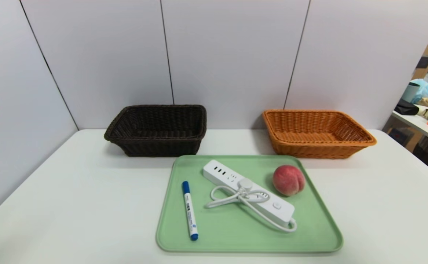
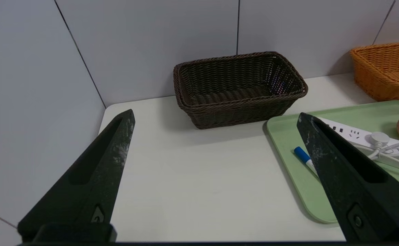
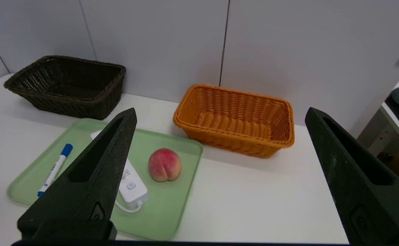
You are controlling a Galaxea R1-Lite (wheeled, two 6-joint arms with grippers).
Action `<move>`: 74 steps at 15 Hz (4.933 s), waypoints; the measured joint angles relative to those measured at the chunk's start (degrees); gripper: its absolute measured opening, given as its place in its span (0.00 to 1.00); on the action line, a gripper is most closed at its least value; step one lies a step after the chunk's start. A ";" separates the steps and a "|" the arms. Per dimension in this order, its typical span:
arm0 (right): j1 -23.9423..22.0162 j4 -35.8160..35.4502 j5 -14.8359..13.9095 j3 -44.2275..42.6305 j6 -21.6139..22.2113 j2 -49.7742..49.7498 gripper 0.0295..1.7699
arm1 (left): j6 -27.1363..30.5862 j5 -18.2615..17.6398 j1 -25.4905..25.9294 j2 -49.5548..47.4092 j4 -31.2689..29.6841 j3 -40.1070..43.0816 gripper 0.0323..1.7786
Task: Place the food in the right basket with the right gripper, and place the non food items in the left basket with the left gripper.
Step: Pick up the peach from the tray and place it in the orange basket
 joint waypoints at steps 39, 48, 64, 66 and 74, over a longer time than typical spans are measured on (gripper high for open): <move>24.45 30.95 -13.32 -27.04 16.51 64.06 0.96 | -11.03 17.52 -23.39 42.98 4.02 -14.56 0.95; 24.34 30.84 -14.37 -31.87 16.47 71.47 0.96 | -11.03 17.48 -23.52 43.53 3.83 -14.62 0.95; 23.95 31.13 -15.03 -34.28 16.36 77.48 0.66 | -10.95 17.46 -23.56 45.46 3.66 -15.71 0.95; 23.91 31.34 -14.59 -34.26 16.42 77.29 0.66 | -10.98 17.43 -23.63 45.54 3.68 -15.74 0.95; 25.08 31.39 -12.45 -39.63 16.48 70.23 0.65 | -11.12 17.51 -23.63 45.32 3.66 -15.65 0.95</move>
